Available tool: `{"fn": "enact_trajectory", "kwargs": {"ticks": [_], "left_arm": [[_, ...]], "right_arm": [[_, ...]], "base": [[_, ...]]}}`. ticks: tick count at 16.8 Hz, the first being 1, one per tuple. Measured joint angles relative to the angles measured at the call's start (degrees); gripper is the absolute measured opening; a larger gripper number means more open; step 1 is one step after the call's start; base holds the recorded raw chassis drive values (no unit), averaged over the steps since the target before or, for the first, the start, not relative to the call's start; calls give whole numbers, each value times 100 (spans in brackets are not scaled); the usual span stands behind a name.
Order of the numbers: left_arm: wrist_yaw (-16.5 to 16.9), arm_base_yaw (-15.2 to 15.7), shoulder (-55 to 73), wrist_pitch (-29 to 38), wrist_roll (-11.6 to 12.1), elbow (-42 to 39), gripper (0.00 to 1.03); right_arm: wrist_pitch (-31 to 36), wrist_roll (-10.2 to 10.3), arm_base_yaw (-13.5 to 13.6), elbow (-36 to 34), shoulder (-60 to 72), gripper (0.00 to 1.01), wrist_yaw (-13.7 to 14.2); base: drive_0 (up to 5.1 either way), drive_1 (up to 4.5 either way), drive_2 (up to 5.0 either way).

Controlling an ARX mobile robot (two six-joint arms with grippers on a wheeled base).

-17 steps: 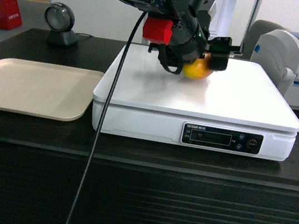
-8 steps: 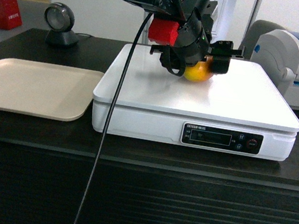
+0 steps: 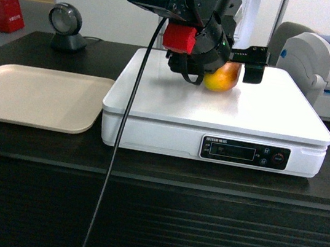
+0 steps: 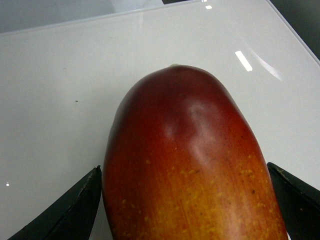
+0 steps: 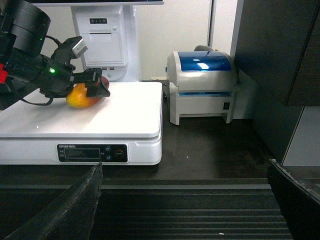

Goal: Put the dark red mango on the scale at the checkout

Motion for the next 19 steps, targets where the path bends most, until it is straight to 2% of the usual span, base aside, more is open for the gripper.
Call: {"fn": "enact_trajectory", "kwargs": {"ticks": [1,2,3,4,6,7,8,11,14,16,17,18,19], "left_arm": [[-72,35,-131,284,136,-245,98],[-214,66,-367,671,367,-595,98],[-225,98,-704,1193,719,-1036,98],[-92,142,-1078,1554,973,-1419,98],[177,245,-1814,2175,1200,-2050,98],[422,380,-2430,2688,1231,-2575,98],[509,496,-2785,2983,1228,-2935,98],[573,1040,-3576,3587,1250,-3952,98],[638,1755,-4461,4039,1270,-4988,98],[636,1884,-4625,4094,1270,-5165,98],[317,1952,-4802,4109,1207,-5372,94],[-345,2092,-5204,4444,1071,-6008,84],[-492,2280,-5689,4756,994,-6804,73]], "right_arm": [[2,0,0,0,0,98,0],[0,0,0,0,0,98,0],[-2,0,0,0,0,98,0],[0,0,0,0,0,98,0],[0,0,0,0,0,98,0],[0,0,0,0,0,98,0],[0,0,0,0,0,98,0],[0,0,0,0,0,98,0],[0,0,0,0,0,98,0],[0,0,0,0,0,98,0],[0,0,0,0,0,98,0],[0,0,0,0,0,98,-2],[0,0,0,0,0,98,0]], "base": [[0,0,0],[0,0,0],[0,0,0],[0,0,0],[0,0,0],[0,0,0],[0,0,0],[0,0,0],[0,0,0],[0,0,0],[0,0,0],[0,0,0],[0,0,0]]}}
